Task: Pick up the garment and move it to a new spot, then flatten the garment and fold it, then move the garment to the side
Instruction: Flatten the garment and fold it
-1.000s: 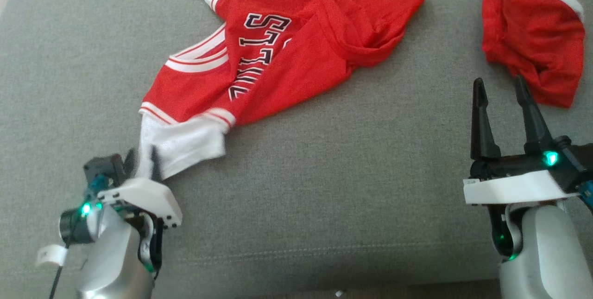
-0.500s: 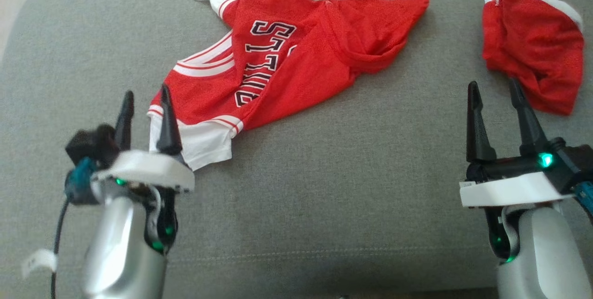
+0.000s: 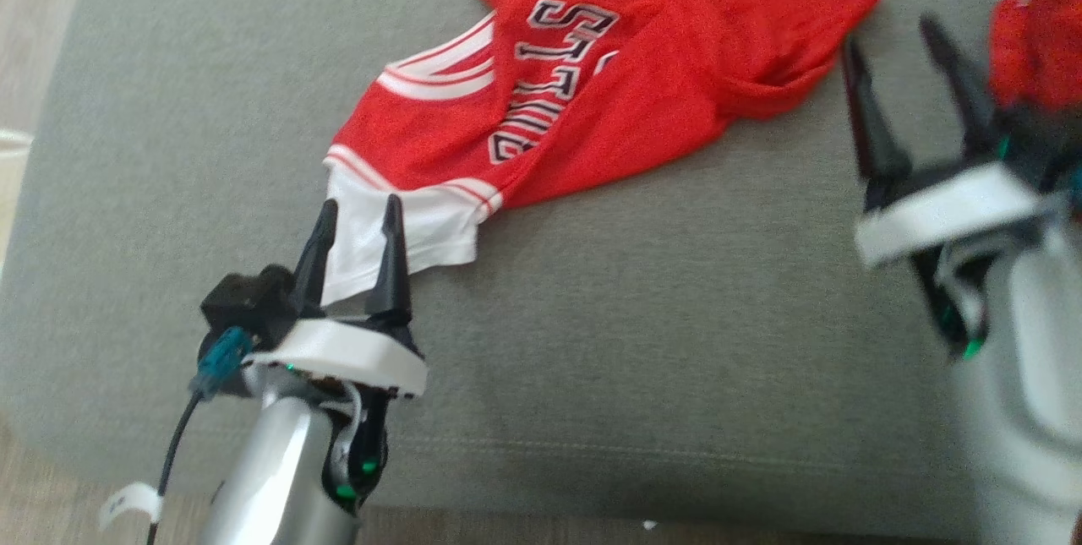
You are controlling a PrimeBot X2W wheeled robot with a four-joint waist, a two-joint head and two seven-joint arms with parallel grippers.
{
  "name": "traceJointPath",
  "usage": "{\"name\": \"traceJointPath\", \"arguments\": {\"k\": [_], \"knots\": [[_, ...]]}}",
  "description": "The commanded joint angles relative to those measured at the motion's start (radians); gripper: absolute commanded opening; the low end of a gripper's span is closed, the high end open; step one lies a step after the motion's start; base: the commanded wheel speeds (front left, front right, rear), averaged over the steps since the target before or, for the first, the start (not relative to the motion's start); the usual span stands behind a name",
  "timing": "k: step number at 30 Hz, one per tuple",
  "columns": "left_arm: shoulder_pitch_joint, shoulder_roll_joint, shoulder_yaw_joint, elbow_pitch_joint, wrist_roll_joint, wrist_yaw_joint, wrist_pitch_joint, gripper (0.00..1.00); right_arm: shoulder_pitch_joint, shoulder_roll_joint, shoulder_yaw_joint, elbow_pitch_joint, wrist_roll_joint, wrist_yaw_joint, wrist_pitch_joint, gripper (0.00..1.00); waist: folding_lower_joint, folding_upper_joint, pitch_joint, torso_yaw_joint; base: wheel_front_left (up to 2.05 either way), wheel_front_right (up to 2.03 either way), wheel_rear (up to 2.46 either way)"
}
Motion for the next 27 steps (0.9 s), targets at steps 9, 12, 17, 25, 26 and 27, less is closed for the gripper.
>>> {"name": "traceJointPath", "arguments": {"k": [9, 12, 17, 25, 26, 27], "knots": [[-0.093, 0.009, -0.07, -0.055, -0.077, 0.037, -0.012, 1.0, -0.328, -0.17, 0.147, 0.198, 0.145, 0.006, 0.268, 1.0, 0.0, -0.0001, 0.136, 0.171, 0.0, 0.0, 0.0], [-0.102, 0.009, -0.092, -0.058, -0.098, 0.046, -0.012, 1.0, -0.412, -0.219, 0.193, 0.288, 0.198, 0.006, 0.34, 1.0, 0.0, -0.0001, 0.155, 0.208, 0.0, 0.0, 0.0], [-0.114, 0.009, -0.119, -0.062, -0.123, 0.055, -0.012, 1.0, -0.518, -0.275, 0.257, 0.406, 0.294, 0.006, 0.446, 1.0, 0.0, -0.0001, 0.179, 0.255, 0.0, 0.0, 0.0], [-0.13, 0.009, -0.152, -0.078, -0.162, 0.068, -0.012, 1.0, -0.636, -0.344, 0.347, 0.529, 0.342, 0.006, 0.531, 1.0, 0.0, -0.0001, 0.216, 0.299, 0.0, 0.0, 0.0], [-0.131, 0.009, -0.155, -0.079, -0.164, 0.07, -0.012, 1.0, -0.647, -0.348, 0.355, 0.543, 0.343, 0.006, 0.538, 1.0, 0.0, -0.0001, 0.219, 0.301, 0.0, 0.0, 0.0], [-0.131, 0.009, -0.158, -0.08, -0.166, 0.071, -0.012, 1.0, -0.655, -0.349, 0.362, 0.556, 0.346, 0.006, 0.544, 1.0, 0.0, -0.0001, 0.22, 0.303, 0.0, 0.0, 0.0]]}}
